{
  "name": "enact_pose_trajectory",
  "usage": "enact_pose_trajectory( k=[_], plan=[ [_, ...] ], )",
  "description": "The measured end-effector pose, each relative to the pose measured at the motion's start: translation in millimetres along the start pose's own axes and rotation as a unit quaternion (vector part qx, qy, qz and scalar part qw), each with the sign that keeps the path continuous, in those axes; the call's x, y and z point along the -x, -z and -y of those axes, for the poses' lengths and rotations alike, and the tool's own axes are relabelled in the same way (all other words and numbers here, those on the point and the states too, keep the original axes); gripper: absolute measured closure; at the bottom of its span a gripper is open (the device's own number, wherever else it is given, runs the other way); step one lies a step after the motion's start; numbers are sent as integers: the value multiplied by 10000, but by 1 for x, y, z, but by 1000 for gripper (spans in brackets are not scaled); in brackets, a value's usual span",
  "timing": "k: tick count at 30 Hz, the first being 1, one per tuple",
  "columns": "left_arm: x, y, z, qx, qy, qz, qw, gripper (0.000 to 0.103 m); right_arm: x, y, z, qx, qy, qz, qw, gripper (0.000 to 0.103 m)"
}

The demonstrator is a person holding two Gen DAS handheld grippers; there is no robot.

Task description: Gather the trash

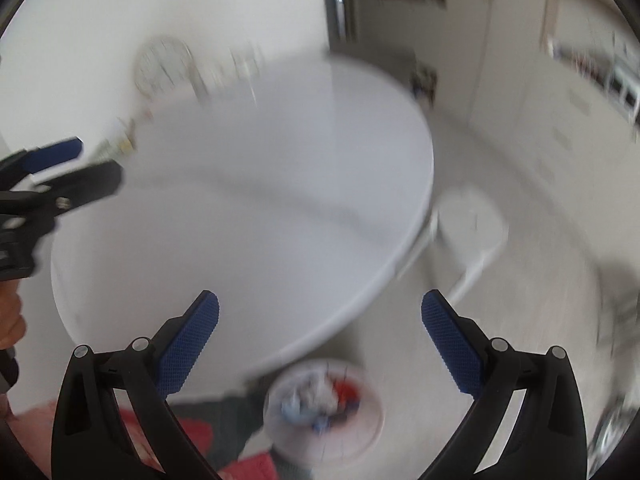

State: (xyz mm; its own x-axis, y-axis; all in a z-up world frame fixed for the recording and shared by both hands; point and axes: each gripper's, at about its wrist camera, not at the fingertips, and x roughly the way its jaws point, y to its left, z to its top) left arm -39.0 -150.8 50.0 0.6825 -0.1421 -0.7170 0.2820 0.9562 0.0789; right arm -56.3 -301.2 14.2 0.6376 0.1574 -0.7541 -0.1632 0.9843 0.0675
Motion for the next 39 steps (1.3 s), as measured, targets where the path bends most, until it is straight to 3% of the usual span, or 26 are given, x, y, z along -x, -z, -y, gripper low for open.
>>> enact_pose_trajectory(
  k=[6,12,18,39],
  plan=[
    [52,-69,-44,542,-610,1022,9914,8,51,-85,-16,106,-34,1058,9943,2],
    [70,-90,-71,956,-903,1330,9823,8,81,-120,-21,-8,-162,1619,9867,2],
    [60,-87,-85,1093,-859,1162,9834,8,79,-120,-17,7,-105,1614,9868,2],
    [34,-95,-77,934,-694,940,9888,8,68,-117,-29,14,31,1460,9893,2]
  ],
)
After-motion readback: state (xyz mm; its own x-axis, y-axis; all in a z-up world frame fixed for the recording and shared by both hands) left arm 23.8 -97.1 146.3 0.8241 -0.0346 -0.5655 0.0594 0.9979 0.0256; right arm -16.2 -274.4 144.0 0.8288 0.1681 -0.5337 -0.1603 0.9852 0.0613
